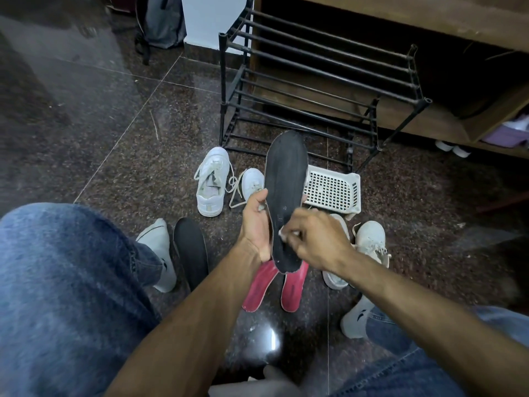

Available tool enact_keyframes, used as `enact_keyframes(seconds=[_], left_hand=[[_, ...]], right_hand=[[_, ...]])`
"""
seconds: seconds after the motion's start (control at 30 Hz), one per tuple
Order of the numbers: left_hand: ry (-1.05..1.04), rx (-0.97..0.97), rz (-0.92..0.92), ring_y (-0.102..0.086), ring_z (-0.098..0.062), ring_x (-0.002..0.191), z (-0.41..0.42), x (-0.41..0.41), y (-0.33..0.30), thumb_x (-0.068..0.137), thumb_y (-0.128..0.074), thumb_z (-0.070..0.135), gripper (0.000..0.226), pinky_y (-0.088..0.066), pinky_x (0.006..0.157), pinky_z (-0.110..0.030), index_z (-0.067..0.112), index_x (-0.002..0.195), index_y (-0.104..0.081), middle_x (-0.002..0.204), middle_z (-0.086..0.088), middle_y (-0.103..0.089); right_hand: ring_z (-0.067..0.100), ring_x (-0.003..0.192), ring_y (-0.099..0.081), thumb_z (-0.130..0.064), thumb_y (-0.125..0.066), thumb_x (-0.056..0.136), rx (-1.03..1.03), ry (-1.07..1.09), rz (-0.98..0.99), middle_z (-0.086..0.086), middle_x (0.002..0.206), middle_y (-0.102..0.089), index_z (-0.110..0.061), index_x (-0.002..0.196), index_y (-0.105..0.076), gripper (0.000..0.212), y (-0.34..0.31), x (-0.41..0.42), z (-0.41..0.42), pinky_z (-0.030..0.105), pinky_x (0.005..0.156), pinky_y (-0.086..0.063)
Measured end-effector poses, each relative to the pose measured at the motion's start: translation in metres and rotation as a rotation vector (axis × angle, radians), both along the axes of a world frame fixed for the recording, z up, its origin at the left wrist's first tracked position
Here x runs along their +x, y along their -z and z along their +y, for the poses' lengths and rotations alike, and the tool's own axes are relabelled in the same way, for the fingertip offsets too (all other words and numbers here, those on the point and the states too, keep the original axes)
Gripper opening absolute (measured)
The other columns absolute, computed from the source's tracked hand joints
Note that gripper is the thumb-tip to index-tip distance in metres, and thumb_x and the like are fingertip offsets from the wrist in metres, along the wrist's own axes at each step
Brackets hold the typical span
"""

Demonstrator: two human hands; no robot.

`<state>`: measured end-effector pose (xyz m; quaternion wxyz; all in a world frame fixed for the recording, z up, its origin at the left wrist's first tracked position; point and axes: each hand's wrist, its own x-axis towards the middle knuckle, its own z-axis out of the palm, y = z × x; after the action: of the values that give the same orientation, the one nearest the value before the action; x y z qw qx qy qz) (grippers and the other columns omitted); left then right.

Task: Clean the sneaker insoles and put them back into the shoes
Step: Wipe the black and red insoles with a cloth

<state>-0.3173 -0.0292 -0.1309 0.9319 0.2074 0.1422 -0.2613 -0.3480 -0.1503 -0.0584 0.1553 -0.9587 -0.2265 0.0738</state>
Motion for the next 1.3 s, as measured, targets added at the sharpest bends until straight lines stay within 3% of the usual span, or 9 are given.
enact_keyframes(seconds=[0.1, 0.27, 0.33, 0.47, 0.67, 0.87, 1.07, 1.2, 1.3], left_hand=[[-0.030, -0.038, -0.001, -0.051, -0.043, 0.123, -0.001, -0.001, 0.003, 0.091, -0.039, 0.048, 0.067, -0.035, 0.111, -0.050, -0.001, 0.134, -0.053, 0.135, -0.023, -0.054], [0.051, 0.035, -0.029, -0.058, -0.036, 0.106, -0.007, -0.004, -0.012, 0.086, -0.043, 0.049, 0.049, -0.043, 0.097, -0.056, 0.011, 0.096, -0.071, 0.106, -0.015, -0.066], [-0.027, 0.055, -0.028, -0.062, -0.036, 0.107, 0.003, -0.001, -0.011, 0.086, -0.043, 0.047, 0.054, -0.048, 0.096, -0.046, 0.005, 0.104, -0.071, 0.113, -0.018, -0.066], [-0.119, 0.002, -0.053, -0.051, -0.049, 0.123, 0.020, 0.008, -0.006, 0.084, -0.045, 0.046, 0.070, -0.041, 0.106, -0.050, 0.000, 0.134, -0.052, 0.136, -0.022, -0.054], [-0.045, 0.054, -0.053, -0.050, -0.038, 0.124, 0.015, 0.007, -0.008, 0.086, -0.040, 0.050, 0.077, -0.027, 0.116, -0.048, -0.002, 0.142, -0.043, 0.148, -0.022, -0.040], [-0.143, 0.001, -0.029, -0.054, -0.048, 0.121, 0.023, 0.011, -0.004, 0.084, -0.046, 0.046, 0.068, -0.028, 0.113, -0.059, 0.000, 0.133, -0.056, 0.140, -0.020, -0.052], [-0.161, 0.078, -0.014, -0.058, -0.036, 0.110, 0.026, 0.009, -0.014, 0.089, -0.037, 0.049, 0.065, -0.040, 0.104, -0.044, -0.003, 0.110, -0.070, 0.121, -0.022, -0.060], [-0.200, 0.099, 0.050, -0.055, -0.043, 0.121, 0.039, 0.010, -0.011, 0.089, -0.038, 0.048, 0.060, -0.035, 0.107, -0.059, 0.002, 0.102, -0.074, 0.119, -0.017, -0.066], [-0.234, 0.262, 0.126, -0.065, -0.038, 0.102, 0.056, 0.005, 0.002, 0.086, -0.040, 0.040, 0.054, -0.042, 0.096, -0.055, 0.001, 0.092, -0.077, 0.103, -0.018, -0.071]], right_hand=[[0.024, 0.084, -0.062, -0.019, -0.062, 0.086, -0.023, -0.120, 0.003, -0.007, 0.091, -0.062, -0.024, 0.089, -0.072, 0.012, 0.000, 0.003, -0.006, 0.036, 0.065, -0.048], [0.027, 0.092, -0.063, -0.024, -0.063, 0.088, 0.080, 0.210, -0.166, -0.003, 0.099, -0.067, -0.022, 0.095, -0.074, 0.012, -0.003, 0.047, 0.002, 0.038, 0.078, -0.050], [0.023, 0.086, -0.064, -0.017, -0.065, 0.086, 0.151, 0.106, -0.082, -0.005, 0.092, -0.067, -0.019, 0.089, -0.075, 0.011, 0.001, 0.033, 0.011, 0.038, 0.075, -0.052], [0.015, 0.077, -0.063, -0.015, -0.064, 0.082, 0.179, -0.160, 0.038, -0.010, 0.086, -0.064, -0.018, 0.088, -0.074, 0.012, 0.012, -0.009, 0.002, 0.037, 0.067, -0.052], [0.027, 0.083, -0.064, -0.025, -0.059, 0.089, -0.043, -0.104, -0.190, -0.004, 0.094, -0.063, -0.021, 0.094, -0.071, 0.014, 0.005, 0.026, -0.004, 0.036, 0.062, -0.048], [0.012, 0.082, -0.059, -0.014, -0.058, 0.085, 0.080, -0.166, 0.092, -0.011, 0.087, -0.060, -0.020, 0.085, -0.072, 0.015, 0.016, -0.001, -0.003, 0.034, 0.075, -0.052], [0.024, 0.074, -0.062, -0.019, -0.061, 0.083, 0.026, -0.046, -0.176, -0.004, 0.087, -0.061, -0.018, 0.083, -0.069, 0.009, 0.015, 0.028, -0.002, 0.035, 0.058, -0.048], [0.014, 0.080, -0.061, -0.013, -0.059, 0.082, 0.013, -0.189, 0.073, -0.009, 0.091, -0.066, -0.021, 0.085, -0.072, 0.015, 0.021, 0.018, 0.003, 0.031, 0.071, -0.051], [0.011, 0.087, -0.063, -0.016, -0.058, 0.084, -0.195, -0.332, 0.248, -0.012, 0.097, -0.067, -0.025, 0.087, -0.071, 0.016, 0.037, 0.007, -0.006, 0.030, 0.074, -0.051]])
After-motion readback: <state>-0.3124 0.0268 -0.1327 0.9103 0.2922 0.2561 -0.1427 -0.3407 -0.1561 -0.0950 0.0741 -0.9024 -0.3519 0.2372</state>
